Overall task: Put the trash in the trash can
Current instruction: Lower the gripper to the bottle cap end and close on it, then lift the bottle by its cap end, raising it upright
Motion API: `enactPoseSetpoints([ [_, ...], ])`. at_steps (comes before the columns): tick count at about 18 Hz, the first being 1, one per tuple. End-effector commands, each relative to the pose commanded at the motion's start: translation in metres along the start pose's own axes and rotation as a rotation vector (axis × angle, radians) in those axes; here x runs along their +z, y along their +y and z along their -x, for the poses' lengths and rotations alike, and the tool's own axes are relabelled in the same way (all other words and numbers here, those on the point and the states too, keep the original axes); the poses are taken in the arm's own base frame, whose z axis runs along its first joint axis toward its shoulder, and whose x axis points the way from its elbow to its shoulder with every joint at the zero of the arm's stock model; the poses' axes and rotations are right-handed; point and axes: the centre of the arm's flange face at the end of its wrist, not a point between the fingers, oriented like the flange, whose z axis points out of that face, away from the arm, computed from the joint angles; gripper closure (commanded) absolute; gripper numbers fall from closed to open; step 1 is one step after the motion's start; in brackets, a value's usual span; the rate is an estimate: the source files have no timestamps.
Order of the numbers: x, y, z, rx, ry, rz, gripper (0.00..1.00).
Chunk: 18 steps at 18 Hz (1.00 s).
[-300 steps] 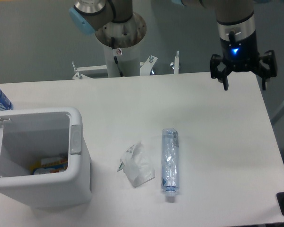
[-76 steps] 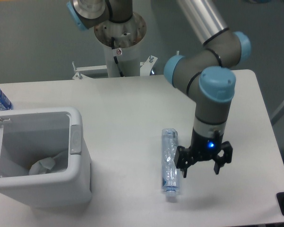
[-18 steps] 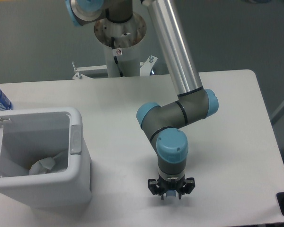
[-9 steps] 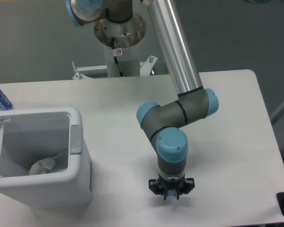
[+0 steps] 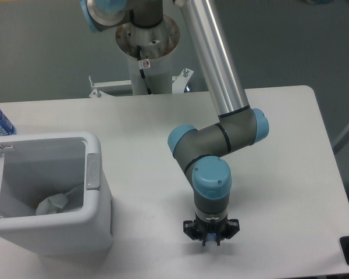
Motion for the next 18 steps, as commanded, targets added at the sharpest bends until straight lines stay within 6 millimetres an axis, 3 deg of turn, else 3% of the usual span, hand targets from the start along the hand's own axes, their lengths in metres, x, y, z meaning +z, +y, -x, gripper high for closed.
enactPoseSetpoints([
  [6,-0.013,-0.004,0.003,0.004,-0.004,-0.022,0.63],
  [11,-0.035,-0.005,0.023,-0.022,-0.016,-0.058,0.63],
  [14,-0.056,-0.007,0.035,-0.039,-0.015,-0.104,0.63],
  [18,-0.107,-0.024,0.056,-0.089,0.048,-0.239,0.63],
])
